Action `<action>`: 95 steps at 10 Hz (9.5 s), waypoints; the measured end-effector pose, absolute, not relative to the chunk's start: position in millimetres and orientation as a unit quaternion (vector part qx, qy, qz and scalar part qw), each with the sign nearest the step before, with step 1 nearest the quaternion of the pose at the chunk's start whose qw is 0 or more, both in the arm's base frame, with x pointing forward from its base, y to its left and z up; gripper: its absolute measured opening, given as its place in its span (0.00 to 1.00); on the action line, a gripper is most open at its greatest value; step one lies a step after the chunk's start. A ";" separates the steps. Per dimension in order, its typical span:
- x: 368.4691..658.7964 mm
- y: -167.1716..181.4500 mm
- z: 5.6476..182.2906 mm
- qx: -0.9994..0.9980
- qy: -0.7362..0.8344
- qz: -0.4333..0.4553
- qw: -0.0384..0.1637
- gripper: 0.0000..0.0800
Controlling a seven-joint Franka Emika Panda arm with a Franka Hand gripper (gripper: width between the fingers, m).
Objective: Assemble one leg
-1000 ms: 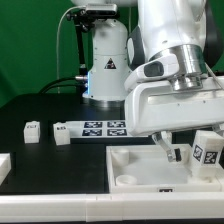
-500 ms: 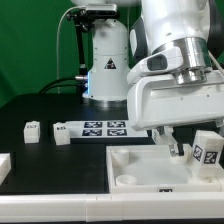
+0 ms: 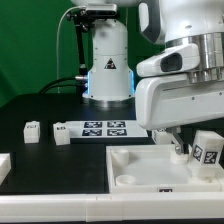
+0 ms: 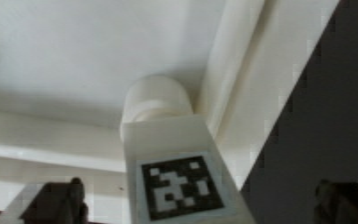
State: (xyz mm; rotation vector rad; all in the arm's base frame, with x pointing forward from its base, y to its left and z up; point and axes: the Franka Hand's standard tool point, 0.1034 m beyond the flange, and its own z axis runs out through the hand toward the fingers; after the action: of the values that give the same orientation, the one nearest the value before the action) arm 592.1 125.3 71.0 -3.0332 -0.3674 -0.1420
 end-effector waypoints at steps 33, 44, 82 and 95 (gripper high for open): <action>609.1 130.4 72.0 -0.784 0.613 0.003 0.092 0.37; 607.1 133.7 70.2 -0.975 0.204 -0.036 0.079 0.81; 610.6 139.9 70.3 -0.982 0.172 -0.059 0.057 0.81; 612.5 123.3 68.8 -0.995 0.056 -0.065 0.046 0.37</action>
Offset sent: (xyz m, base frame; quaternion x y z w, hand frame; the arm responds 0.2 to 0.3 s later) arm 0.0000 0.0000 0.0000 0.0000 0.0000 0.0000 1.0000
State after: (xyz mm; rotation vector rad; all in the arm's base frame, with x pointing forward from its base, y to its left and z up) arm 612.5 123.3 68.8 -3.0390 0.1695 -0.1984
